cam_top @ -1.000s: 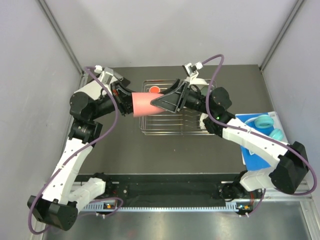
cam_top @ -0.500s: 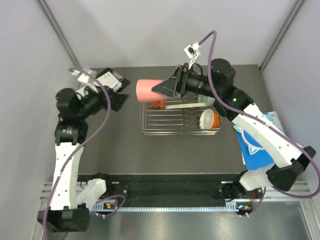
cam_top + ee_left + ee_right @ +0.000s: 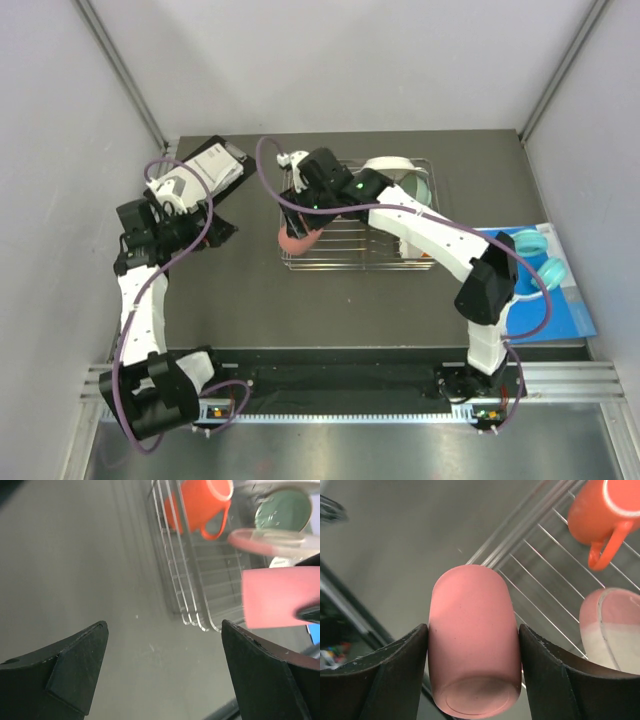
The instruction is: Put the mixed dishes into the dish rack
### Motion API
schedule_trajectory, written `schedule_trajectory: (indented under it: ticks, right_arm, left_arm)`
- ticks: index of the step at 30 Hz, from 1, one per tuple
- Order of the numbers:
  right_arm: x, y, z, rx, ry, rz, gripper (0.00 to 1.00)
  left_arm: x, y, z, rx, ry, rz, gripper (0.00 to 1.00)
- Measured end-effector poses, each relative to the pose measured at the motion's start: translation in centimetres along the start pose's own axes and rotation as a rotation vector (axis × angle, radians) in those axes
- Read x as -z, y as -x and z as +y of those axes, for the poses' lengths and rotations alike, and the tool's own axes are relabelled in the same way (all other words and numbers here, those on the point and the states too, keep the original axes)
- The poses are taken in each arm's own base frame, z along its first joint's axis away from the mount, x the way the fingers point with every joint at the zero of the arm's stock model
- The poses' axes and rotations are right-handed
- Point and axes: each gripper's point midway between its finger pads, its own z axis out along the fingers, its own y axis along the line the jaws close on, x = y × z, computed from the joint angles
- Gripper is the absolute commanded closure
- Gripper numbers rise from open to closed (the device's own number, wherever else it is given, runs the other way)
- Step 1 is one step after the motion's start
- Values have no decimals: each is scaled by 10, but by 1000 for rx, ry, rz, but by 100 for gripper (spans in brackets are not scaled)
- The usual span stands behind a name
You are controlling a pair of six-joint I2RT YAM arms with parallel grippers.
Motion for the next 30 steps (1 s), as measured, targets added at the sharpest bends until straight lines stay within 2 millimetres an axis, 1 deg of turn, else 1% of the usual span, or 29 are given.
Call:
schedule_trajectory:
  ticks: [2, 4, 6, 10, 13, 14, 15, 18, 23, 26, 30]
  right_arm:
    - [-13, -15, -6, 37, -45, 58, 100]
    - [-17, -21, -14, 65, -87, 90, 100]
    - [-17, -18, -20, 87, -120, 92, 100]
    - [-20, 0, -31, 136, -197, 62, 100]
    - [-32, 2, -38, 172, -250, 67, 100]
    - [-47, -10, -42, 197, -279, 106, 100]
    - [-48, -10, -42, 198, -281, 108, 100]
    - [-63, -27, -49, 217, -307, 162, 100]
    - [-84, -46, -59, 236, -331, 221, 100]
    - [-89, -50, -61, 240, -338, 234, 100]
    - [-91, -48, -61, 239, -338, 222, 100]
  left_arm:
    - [-3, -11, 5, 24, 0, 38, 1]
    - [-2, -12, 4, 7, -1, 36, 1]
    - [1, -9, 1, -19, -2, 18, 1]
    - [7, -3, -5, -69, -3, -20, 1]
    - [8, -5, -6, -79, -5, -30, 1]
    - [6, -12, -3, -71, -6, -23, 1]
    - [6, -12, -3, -71, -6, -23, 1]
    - [5, -17, -1, -65, -5, -14, 1]
    - [4, -14, -1, -79, -7, -27, 1]
    - [4, -12, 0, -87, -7, -36, 1]
    - [3, -11, 1, -93, -1, -43, 1]
